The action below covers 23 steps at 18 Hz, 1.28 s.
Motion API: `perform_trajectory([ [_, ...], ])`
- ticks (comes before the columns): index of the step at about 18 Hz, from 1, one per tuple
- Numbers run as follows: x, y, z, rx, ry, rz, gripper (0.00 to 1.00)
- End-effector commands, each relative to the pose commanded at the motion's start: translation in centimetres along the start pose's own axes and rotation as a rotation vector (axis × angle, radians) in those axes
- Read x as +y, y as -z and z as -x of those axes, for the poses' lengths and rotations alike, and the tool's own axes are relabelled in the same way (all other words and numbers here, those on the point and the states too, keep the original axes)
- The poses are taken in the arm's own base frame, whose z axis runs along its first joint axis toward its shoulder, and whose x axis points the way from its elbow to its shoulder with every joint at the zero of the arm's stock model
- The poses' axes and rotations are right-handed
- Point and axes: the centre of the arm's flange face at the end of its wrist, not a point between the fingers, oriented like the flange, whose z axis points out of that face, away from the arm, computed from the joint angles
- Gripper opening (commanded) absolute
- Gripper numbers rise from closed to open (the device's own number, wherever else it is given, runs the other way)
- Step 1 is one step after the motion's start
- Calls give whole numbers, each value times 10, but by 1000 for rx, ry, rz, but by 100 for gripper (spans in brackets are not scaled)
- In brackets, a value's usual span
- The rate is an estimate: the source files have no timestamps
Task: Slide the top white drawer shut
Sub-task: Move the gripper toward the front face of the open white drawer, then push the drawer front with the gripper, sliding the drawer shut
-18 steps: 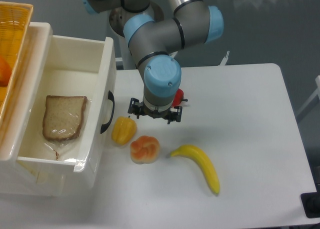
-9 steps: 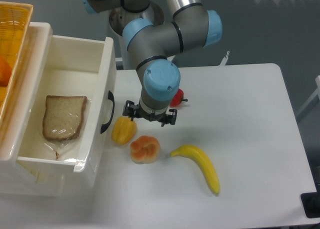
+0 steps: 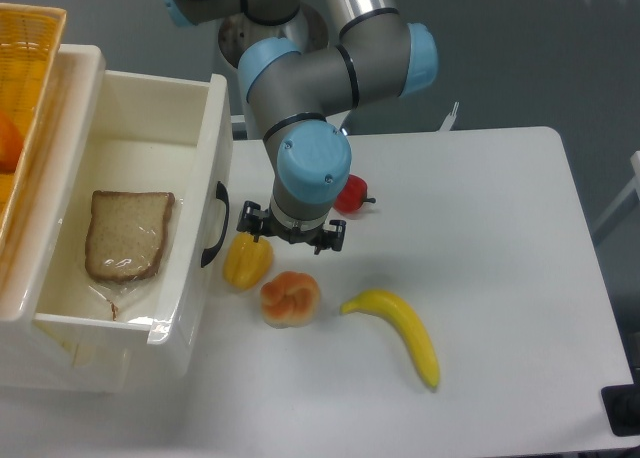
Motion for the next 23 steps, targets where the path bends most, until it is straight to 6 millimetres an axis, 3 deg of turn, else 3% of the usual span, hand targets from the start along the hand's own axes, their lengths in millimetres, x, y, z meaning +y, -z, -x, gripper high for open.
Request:
perform_trajectory([
  [23, -6, 7, -34, 20, -50, -28, 100],
])
